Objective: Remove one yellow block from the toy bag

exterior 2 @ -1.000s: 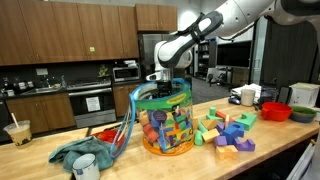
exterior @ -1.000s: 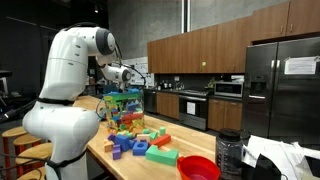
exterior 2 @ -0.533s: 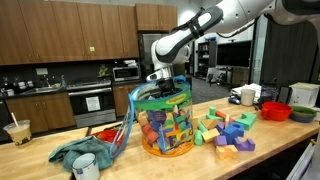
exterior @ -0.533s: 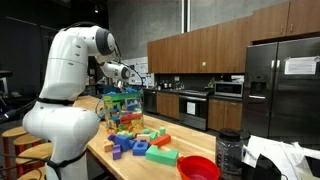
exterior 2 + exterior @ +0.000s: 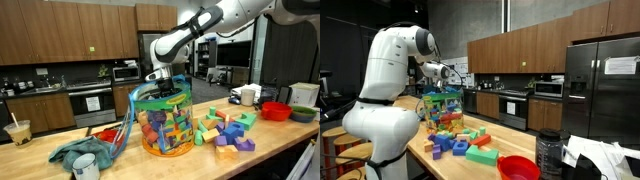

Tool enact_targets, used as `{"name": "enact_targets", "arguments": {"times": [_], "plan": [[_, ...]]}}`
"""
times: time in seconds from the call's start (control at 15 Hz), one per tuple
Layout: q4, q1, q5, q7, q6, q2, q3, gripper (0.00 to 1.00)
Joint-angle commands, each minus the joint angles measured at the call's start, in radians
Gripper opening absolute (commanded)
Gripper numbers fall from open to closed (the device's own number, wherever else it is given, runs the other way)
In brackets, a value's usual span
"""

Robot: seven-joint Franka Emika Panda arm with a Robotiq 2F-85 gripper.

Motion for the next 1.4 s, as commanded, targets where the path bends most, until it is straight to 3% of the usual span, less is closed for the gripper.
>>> {"name": "enact_targets", "arguments": {"times": [0.0, 0.33, 0.67, 1.0, 1.33], "plan": [[-0.021, 0.015, -0.080, 0.053, 0.088, -0.008, -0.004, 1.00], [-0.013, 0.014, -0.110, 0.084, 0.105, -0.003, 0.001, 1.00], [-0.046, 0.018, -0.149, 0.104, 0.204, -0.008, -0.002, 1.00], [-0.035, 0.024, -0.257, 0.119, 0.154, -0.003, -0.004, 1.00], [-0.025, 0.021, -0.244, 0.126, 0.116, 0.006, 0.003, 1.00]]}}
